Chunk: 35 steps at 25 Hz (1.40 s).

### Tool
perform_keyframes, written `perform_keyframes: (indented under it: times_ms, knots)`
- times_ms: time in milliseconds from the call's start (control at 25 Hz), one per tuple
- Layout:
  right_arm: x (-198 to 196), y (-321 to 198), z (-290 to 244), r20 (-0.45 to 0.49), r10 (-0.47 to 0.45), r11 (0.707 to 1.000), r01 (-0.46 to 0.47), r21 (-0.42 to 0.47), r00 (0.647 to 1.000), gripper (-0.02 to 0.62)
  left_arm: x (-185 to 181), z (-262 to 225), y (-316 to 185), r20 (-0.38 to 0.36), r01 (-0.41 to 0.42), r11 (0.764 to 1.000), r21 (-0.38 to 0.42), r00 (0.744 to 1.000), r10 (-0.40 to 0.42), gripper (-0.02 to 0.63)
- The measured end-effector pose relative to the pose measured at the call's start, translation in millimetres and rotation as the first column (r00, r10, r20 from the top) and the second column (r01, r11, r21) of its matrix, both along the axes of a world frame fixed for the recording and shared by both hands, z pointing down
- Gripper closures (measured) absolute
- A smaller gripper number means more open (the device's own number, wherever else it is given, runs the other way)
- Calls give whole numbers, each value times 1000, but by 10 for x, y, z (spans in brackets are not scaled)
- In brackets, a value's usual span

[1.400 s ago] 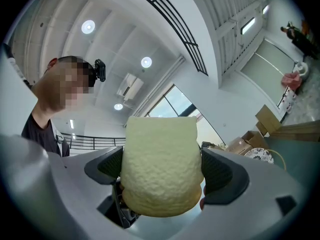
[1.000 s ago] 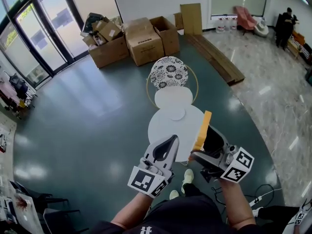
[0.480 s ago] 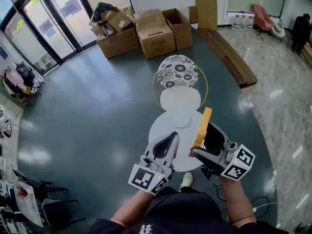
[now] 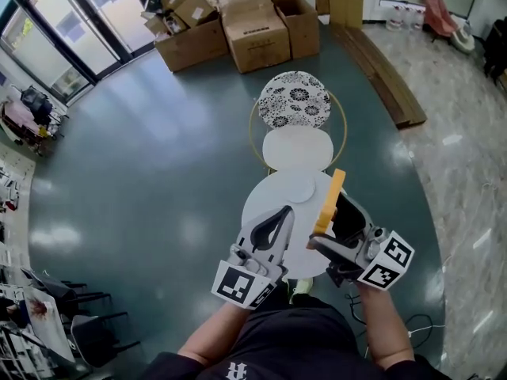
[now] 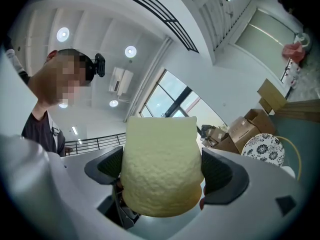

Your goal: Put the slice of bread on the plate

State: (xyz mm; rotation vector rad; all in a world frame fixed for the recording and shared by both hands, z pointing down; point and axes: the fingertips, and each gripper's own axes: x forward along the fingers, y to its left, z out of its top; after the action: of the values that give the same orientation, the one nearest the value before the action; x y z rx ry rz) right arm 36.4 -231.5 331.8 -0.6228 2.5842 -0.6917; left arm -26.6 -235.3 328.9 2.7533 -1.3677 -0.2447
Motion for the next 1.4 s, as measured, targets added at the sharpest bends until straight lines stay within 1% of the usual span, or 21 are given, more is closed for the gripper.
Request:
perform_keyframes:
  times_ms: [240,400,560,680,840,920,1080,1240,1400]
  knots:
    - [-109,-400,343,-57,50,998,-52,-32,997,103,-170,323,-444,-12,-17,1000,-21,1000,17,598]
    - [-159,-687,727,-87,77,995,-83,-62,993,103,-231,668,-719,-17,-32,999,-44,999,31,598]
    - [-217,-905,1128,-118,93,991,-103,-84,989,103,-288,986,-933,-17,-38,998,-40,999,38,598]
    - [-279,-1074,1463,-143,97,988,-113,-107,985,103,-344,1266,-1081,-11,-39,998,-55,999,39,598]
    - [-339,-1261,1966,-231,92,985,-122,-118,969,103,-370,1594,-1218,-12,-38,996,-77,999,37,598]
    - [-366,-1341,2264,-284,89,984,-128,-125,955,103,-372,1761,-1254,-11,-39,996,-79,999,38,598]
    - [-413,-1522,2892,-395,75,979,-143,-146,916,103,-393,2144,-1339,-24,-41,992,-120,999,38,598]
    - [-400,-1694,3489,-514,48,974,-154,-165,857,103,-442,2462,-1438,-22,-18,990,-143,1000,15,598]
    - [-434,-1818,3985,-621,10,972,-153,-177,784,103,-520,2686,-1493,-20,-1,986,-166,1000,-2,598]
